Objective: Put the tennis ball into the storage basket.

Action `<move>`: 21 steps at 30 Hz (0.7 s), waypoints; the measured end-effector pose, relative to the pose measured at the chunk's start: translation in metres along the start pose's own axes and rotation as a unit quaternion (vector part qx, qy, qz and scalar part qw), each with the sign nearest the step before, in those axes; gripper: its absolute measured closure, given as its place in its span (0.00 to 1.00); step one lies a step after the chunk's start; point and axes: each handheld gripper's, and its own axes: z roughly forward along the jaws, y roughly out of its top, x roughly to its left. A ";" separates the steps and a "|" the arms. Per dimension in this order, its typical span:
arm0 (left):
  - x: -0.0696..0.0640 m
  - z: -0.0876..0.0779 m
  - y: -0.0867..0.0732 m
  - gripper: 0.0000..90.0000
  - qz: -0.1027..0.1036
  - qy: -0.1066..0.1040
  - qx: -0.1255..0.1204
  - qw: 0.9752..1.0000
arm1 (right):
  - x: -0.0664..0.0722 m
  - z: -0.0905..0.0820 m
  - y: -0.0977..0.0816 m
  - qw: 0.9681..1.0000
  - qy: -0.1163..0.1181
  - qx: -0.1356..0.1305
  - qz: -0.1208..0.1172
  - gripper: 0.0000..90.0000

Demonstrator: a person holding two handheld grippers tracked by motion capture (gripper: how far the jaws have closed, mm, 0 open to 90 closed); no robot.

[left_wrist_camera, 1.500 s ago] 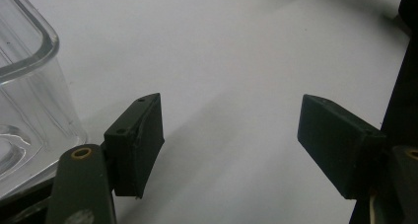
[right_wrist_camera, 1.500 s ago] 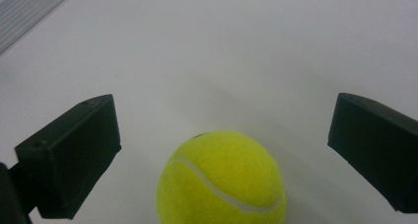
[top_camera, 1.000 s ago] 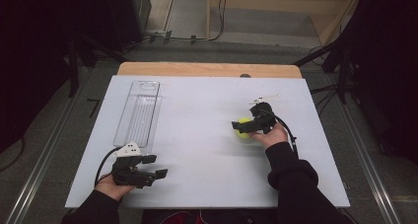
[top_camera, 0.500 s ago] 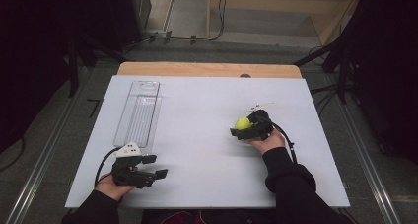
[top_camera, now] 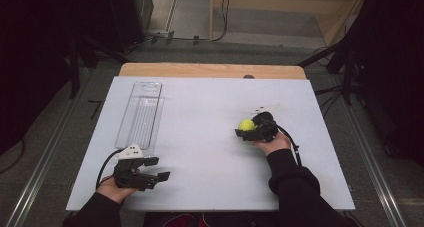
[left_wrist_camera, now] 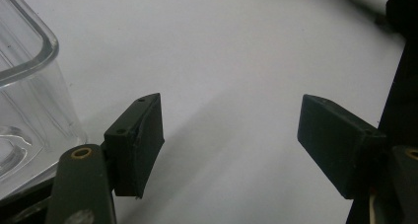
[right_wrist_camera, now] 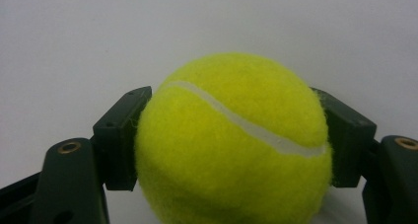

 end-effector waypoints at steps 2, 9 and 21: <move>0.000 0.000 0.000 0.29 -0.001 0.000 0.001 1.000 | 0.000 -0.001 0.000 1.000 0.002 -0.002 0.000 0.26; -0.001 0.001 0.000 0.29 0.001 0.000 0.002 1.000 | -0.001 -0.006 0.004 1.000 0.015 -0.012 0.003 0.26; -0.001 0.001 0.001 0.29 0.003 -0.002 0.003 1.000 | 0.010 -0.020 0.013 0.999 0.041 -0.020 -0.006 0.26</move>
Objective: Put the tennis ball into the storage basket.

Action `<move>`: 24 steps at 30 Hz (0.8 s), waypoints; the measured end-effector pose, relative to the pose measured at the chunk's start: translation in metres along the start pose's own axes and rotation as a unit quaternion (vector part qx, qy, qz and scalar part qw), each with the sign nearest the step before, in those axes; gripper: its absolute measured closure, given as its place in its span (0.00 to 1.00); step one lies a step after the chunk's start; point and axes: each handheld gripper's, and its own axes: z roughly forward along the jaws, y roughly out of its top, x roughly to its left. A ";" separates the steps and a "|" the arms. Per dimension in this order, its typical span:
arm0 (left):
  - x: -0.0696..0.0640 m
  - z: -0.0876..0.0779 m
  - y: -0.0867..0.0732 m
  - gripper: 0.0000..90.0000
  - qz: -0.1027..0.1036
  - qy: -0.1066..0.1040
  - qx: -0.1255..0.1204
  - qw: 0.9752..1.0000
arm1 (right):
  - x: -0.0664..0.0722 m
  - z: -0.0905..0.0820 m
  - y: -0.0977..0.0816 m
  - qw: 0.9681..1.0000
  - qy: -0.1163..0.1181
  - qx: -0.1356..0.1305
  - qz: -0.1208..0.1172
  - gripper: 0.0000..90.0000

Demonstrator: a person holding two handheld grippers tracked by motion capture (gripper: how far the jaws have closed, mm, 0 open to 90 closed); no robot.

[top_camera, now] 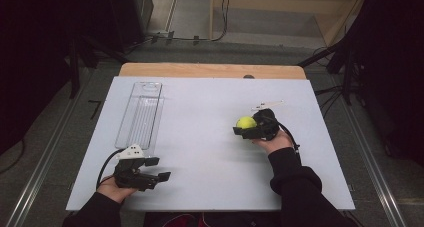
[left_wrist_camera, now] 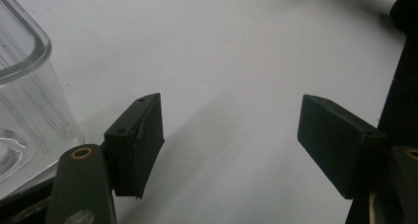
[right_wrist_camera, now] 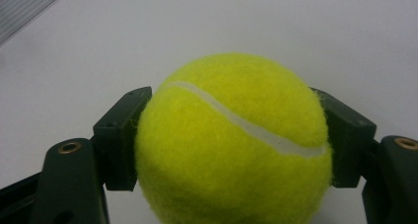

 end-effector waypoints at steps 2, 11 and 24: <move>0.000 0.000 0.000 0.29 0.000 0.000 0.000 1.000 | 0.002 -0.001 0.001 1.000 0.005 0.001 -0.003 0.26; 0.000 -0.001 0.000 0.29 0.000 0.002 0.001 1.000 | 0.018 -0.020 0.009 0.999 0.020 -0.015 -0.024 0.26; 0.001 -0.001 0.000 0.29 -0.002 0.001 -0.002 1.000 | 0.032 -0.021 0.012 0.998 0.038 -0.012 -0.040 0.27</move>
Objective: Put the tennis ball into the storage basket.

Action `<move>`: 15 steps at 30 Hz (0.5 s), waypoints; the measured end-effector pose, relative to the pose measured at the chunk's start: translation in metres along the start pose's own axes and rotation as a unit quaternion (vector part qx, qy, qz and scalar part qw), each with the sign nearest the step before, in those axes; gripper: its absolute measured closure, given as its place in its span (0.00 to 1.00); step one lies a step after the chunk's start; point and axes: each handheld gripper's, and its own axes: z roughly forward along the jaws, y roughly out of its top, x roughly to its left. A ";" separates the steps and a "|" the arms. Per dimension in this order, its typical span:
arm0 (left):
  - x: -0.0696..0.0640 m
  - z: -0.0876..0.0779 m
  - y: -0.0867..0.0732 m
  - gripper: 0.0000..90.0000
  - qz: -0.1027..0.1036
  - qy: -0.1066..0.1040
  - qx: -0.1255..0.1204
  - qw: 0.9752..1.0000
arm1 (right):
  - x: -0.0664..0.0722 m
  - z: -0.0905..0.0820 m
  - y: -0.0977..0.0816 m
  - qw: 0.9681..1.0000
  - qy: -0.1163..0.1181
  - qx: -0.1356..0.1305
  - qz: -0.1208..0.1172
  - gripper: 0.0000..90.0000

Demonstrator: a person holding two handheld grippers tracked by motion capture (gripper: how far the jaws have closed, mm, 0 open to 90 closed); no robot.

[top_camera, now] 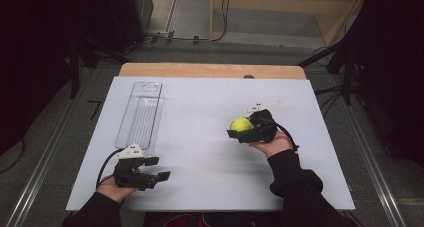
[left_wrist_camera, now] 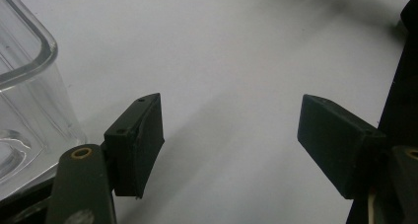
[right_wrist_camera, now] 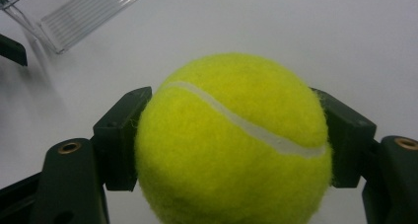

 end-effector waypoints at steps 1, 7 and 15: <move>0.000 0.000 0.000 0.29 0.000 0.001 -0.002 1.000 | 0.000 0.000 0.000 1.000 0.000 0.000 0.000 0.27; 0.000 0.000 0.000 0.29 -0.001 0.002 -0.003 1.000 | 0.010 0.007 0.002 1.000 0.007 0.008 -0.006 0.27; 0.000 -0.001 0.000 0.29 0.002 0.003 -0.005 1.000 | 0.020 0.017 0.005 1.000 0.021 0.014 -0.015 0.27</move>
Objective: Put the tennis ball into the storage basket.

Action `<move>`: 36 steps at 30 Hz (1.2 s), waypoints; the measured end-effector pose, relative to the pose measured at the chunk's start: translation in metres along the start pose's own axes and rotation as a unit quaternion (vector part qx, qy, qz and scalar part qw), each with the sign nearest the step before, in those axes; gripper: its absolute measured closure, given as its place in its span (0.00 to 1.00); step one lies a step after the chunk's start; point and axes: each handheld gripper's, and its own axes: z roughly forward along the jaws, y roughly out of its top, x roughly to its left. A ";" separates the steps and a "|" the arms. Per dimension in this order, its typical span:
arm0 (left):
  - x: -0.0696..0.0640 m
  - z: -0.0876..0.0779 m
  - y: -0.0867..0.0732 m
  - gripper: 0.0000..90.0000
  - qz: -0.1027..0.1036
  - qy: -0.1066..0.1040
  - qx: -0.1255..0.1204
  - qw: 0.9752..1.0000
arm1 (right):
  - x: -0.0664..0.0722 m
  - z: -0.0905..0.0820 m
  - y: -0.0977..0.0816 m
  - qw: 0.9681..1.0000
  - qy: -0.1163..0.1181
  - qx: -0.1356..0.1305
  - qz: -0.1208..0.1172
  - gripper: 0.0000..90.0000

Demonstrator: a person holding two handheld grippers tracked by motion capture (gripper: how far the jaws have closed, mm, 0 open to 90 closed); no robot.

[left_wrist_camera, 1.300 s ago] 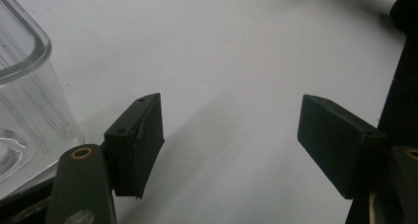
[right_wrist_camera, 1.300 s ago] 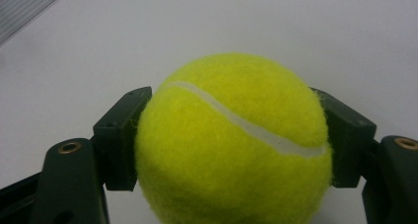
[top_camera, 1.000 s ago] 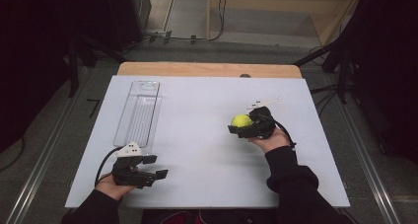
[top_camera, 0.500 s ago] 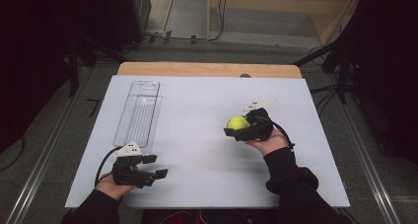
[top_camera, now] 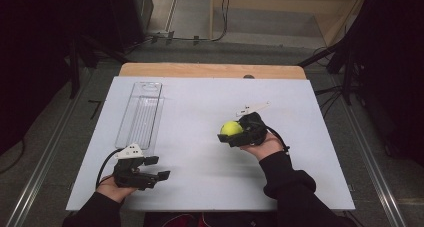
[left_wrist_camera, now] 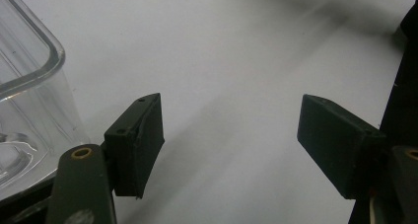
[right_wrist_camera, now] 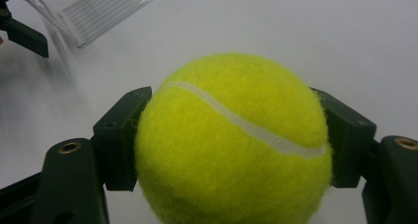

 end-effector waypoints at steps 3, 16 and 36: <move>0.000 0.001 0.000 0.29 -0.001 0.001 0.001 1.000 | 0.005 0.005 0.002 1.000 0.012 0.001 -0.004 0.27; 0.000 0.001 0.000 0.29 -0.002 0.002 0.001 1.000 | 0.015 0.016 0.010 1.000 0.022 0.006 -0.016 0.26; 0.000 0.001 -0.001 0.29 -0.001 0.001 -0.002 1.000 | 0.026 0.032 0.032 0.999 0.043 0.005 -0.020 0.27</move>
